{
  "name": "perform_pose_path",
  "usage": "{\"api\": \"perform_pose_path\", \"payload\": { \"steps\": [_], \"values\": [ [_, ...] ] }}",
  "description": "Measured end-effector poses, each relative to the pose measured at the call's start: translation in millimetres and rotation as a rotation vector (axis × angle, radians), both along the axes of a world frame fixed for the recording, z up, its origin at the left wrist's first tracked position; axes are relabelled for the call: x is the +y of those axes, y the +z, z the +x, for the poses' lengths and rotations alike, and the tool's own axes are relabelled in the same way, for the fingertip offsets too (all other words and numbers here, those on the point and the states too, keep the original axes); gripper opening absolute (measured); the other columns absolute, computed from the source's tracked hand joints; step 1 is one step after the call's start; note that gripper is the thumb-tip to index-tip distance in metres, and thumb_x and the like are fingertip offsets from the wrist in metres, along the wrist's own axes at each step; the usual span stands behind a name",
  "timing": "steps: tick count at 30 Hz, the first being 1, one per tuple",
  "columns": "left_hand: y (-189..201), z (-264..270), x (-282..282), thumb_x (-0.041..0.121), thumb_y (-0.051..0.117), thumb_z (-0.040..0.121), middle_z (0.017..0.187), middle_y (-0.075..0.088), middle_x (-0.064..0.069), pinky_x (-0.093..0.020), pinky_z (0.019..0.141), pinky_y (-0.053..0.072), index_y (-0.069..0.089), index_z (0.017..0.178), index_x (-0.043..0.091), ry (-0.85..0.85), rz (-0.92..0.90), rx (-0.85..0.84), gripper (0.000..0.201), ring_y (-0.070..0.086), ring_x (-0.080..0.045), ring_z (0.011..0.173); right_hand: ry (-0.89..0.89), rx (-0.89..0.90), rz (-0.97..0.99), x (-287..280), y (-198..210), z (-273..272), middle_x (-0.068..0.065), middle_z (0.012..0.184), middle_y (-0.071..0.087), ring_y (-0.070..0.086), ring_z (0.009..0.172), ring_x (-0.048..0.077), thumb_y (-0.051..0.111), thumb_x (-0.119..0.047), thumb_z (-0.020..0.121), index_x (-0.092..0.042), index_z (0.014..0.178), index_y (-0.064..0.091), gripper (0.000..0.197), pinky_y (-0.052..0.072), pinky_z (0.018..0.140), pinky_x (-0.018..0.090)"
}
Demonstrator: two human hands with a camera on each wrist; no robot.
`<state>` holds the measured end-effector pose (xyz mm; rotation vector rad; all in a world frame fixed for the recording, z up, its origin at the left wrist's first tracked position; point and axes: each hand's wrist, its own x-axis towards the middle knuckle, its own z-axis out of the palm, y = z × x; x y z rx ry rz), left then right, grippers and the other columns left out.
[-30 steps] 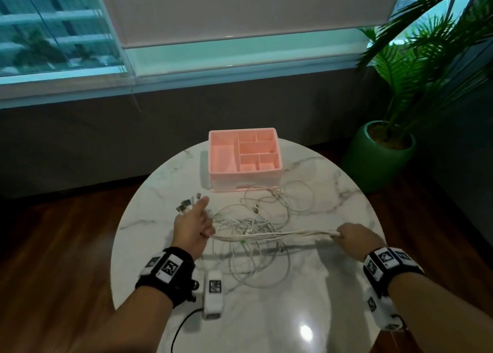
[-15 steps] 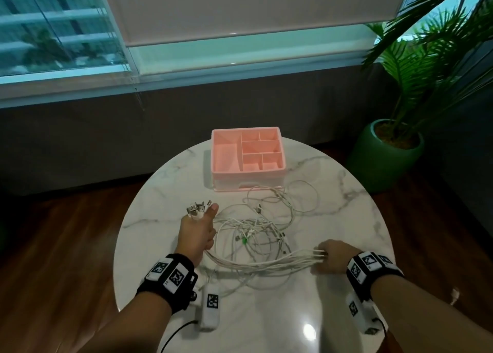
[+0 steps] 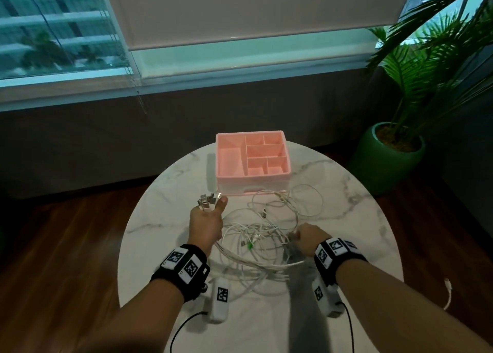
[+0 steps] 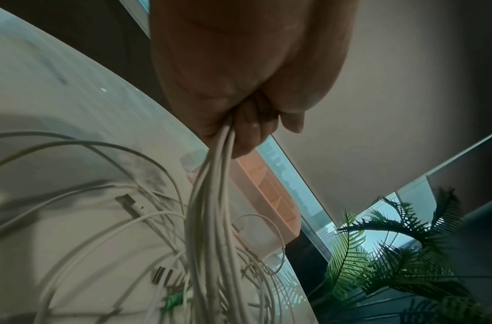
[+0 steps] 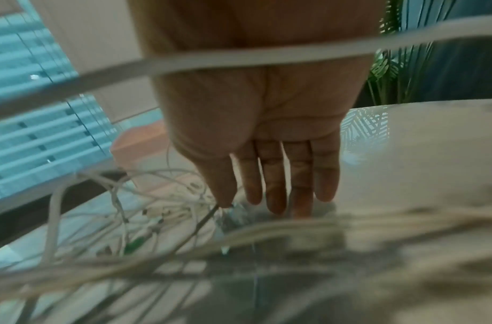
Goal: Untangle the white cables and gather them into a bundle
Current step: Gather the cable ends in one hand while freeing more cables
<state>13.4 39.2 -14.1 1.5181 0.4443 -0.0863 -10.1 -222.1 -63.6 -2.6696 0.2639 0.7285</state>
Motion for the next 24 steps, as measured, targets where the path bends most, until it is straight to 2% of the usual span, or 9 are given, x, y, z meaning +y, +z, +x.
{"api": "perform_pose_path", "payload": {
  "steps": [2,5,8,10,12,15,18,21,24],
  "values": [
    [-4,2,0,0.034,0.073,0.093,0.052,0.039,0.006,-0.023,0.041,0.03,0.055,0.077,0.02,-0.011,-0.006,-0.002,0.028,0.034,-0.015,0.043,-0.002,0.03,-0.083,6,-10,-4,0.014,0.122,0.063,0.061,0.112,0.032,0.057,-0.036,0.097,-0.005,0.118,0.057,0.038,0.048,0.087,0.034],
    [-5,4,-1,0.029,0.07,0.095,0.058,0.037,-0.001,-0.02,0.041,0.027,0.056,0.08,0.022,-0.019,-0.055,0.001,0.022,0.03,-0.014,0.04,-0.018,0.039,-0.09,12,-19,-9,0.018,0.119,0.065,0.062,0.11,0.034,0.057,-0.026,0.095,-0.001,0.114,0.057,0.03,0.051,0.086,0.035],
    [-4,2,-3,0.036,0.07,0.094,0.06,0.045,0.003,-0.021,0.049,0.035,0.052,0.073,0.019,-0.016,0.063,-0.025,0.033,0.042,-0.012,0.048,-0.01,0.08,-0.117,8,-20,-14,0.018,0.122,0.063,0.062,0.112,0.033,0.058,-0.02,0.095,-0.001,0.117,0.056,0.029,0.051,0.088,0.035],
    [-5,3,-4,0.039,0.07,0.093,0.061,0.047,0.004,-0.023,0.051,0.037,0.051,0.072,0.019,-0.007,0.06,-0.025,0.035,0.043,-0.012,0.051,-0.041,0.09,-0.098,3,-17,-15,0.018,0.123,0.062,0.062,0.111,0.032,0.056,-0.021,0.097,-0.002,0.118,0.055,0.029,0.049,0.083,0.033],
    [-6,5,-2,0.038,0.072,0.093,0.055,0.043,0.004,-0.023,0.047,0.034,0.053,0.077,0.017,0.001,0.016,-0.026,0.032,0.039,-0.013,0.046,-0.177,0.03,-0.016,-9,-6,-13,0.017,0.115,0.064,0.063,0.099,0.031,0.055,-0.021,0.097,-0.005,0.11,0.056,0.021,0.047,0.072,0.03],
    [-3,7,0,0.034,0.073,0.093,0.047,0.032,0.005,-0.019,0.04,0.027,0.056,0.085,0.018,0.008,-0.044,-0.031,0.024,0.027,-0.013,0.037,-0.468,-0.171,0.214,-32,24,3,0.016,0.091,0.07,0.069,0.073,0.028,0.058,-0.018,0.092,-0.009,0.095,0.052,0.011,0.058,0.06,0.038],
    [4,9,-2,0.036,0.072,0.094,0.05,0.029,0.003,-0.018,0.038,0.024,0.054,0.083,0.018,-0.008,-0.091,-0.039,0.027,0.024,-0.012,0.039,-0.626,-0.432,0.443,-43,72,30,0.018,0.082,0.072,0.068,0.063,0.029,0.054,-0.017,0.096,-0.015,0.094,0.047,0.007,0.058,0.062,0.044],
    [17,10,-9,0.037,0.07,0.095,0.053,0.025,0.003,-0.017,0.039,0.021,0.048,0.078,0.02,-0.036,-0.161,-0.059,0.032,0.02,-0.011,0.041,-0.599,-0.66,0.628,-31,132,53,0.014,0.077,0.069,0.067,0.061,0.028,0.052,-0.02,0.101,-0.018,0.099,0.046,0.006,0.059,0.064,0.047],
    [32,7,-17,0.037,0.066,0.097,0.054,0.024,0.004,-0.018,0.041,0.019,0.045,0.074,0.021,-0.085,-0.196,-0.109,0.035,0.018,-0.01,0.042,-0.523,-0.777,0.846,-6,186,62,0.007,0.08,0.059,0.061,0.057,0.021,0.05,-0.024,0.103,-0.017,0.107,0.049,0.008,0.056,0.053,0.032]
  ]
}}
